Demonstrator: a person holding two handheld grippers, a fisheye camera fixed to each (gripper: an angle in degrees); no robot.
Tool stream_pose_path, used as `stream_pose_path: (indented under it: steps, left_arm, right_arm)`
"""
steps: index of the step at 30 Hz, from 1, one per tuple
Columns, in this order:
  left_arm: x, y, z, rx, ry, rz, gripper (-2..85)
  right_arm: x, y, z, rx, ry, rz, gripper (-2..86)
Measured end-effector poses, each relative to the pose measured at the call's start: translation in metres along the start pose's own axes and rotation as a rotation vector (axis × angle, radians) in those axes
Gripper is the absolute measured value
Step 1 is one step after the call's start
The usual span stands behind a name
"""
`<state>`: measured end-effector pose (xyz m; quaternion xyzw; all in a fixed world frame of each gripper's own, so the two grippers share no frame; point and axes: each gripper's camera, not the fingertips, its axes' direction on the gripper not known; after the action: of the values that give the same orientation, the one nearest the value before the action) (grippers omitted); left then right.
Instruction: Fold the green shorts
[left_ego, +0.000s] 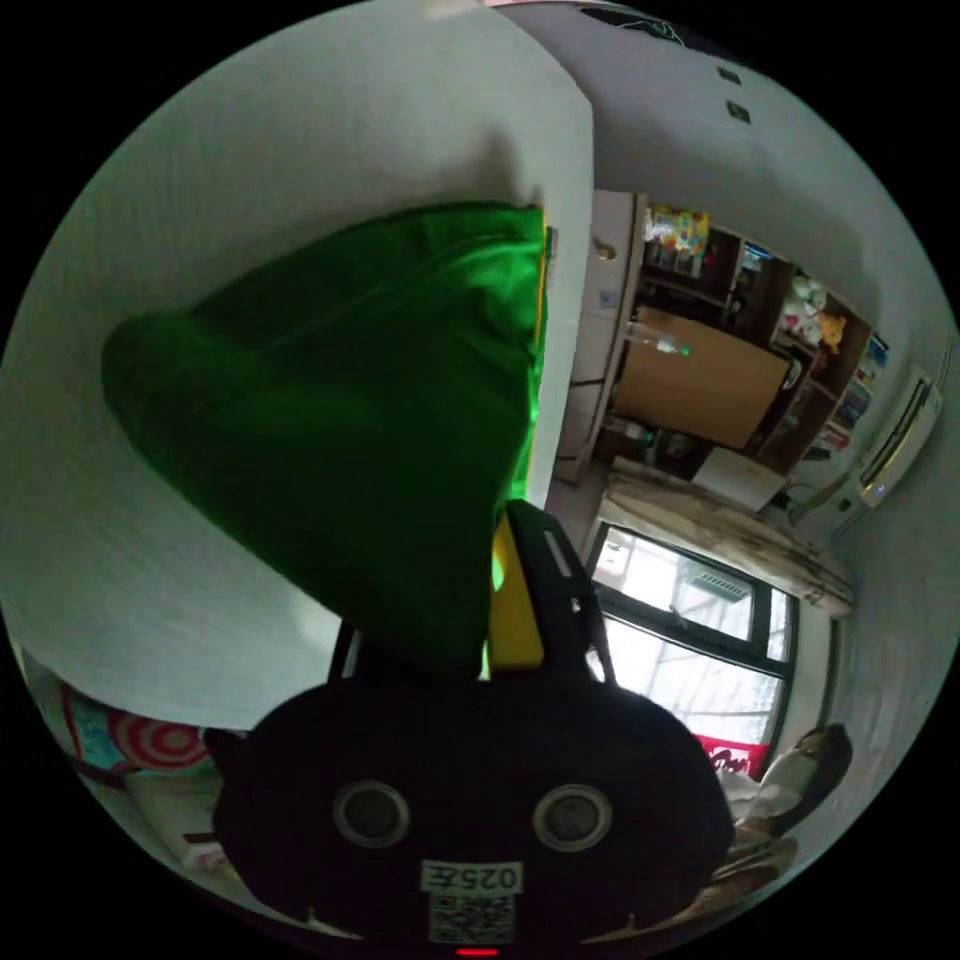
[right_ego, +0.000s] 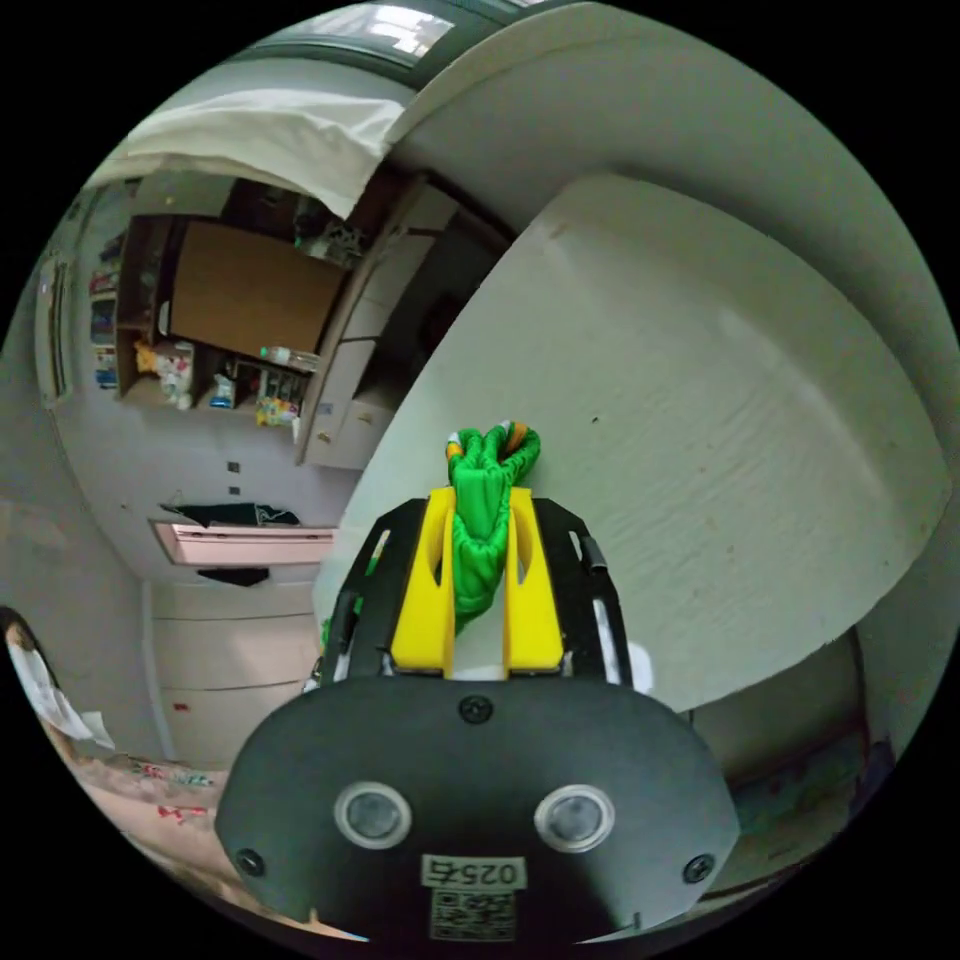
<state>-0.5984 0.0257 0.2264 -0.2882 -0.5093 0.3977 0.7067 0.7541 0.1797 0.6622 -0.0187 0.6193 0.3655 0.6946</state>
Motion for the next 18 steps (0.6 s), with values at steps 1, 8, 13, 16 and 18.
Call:
stream_pose_path:
  steps: [1,8,13,16,18]
  left_arm:
    - [0.001,0.003,0.002,-0.004,-0.003,0.011,-0.7]
    - [0.001,0.040,0.008,0.102,0.079,0.016,-1.1]
    - [-0.007,0.062,-0.005,0.204,0.127,-0.010,-1.1]
    - [0.003,0.070,-0.007,0.220,0.068,-0.006,-1.2]
    - [0.009,0.075,-0.014,0.275,0.078,0.018,-1.1]
  right_arm:
    - [0.004,-0.003,-0.002,0.005,-0.013,0.000,7.8]
    - [0.075,-0.026,-0.034,0.167,-0.156,0.113,7.8]
    - [0.112,-0.045,-0.043,0.129,-0.150,0.166,10.2]
    - [0.104,-0.062,-0.043,0.064,0.007,0.141,11.4]
    - [0.094,-0.064,-0.052,0.113,0.145,0.178,11.7]
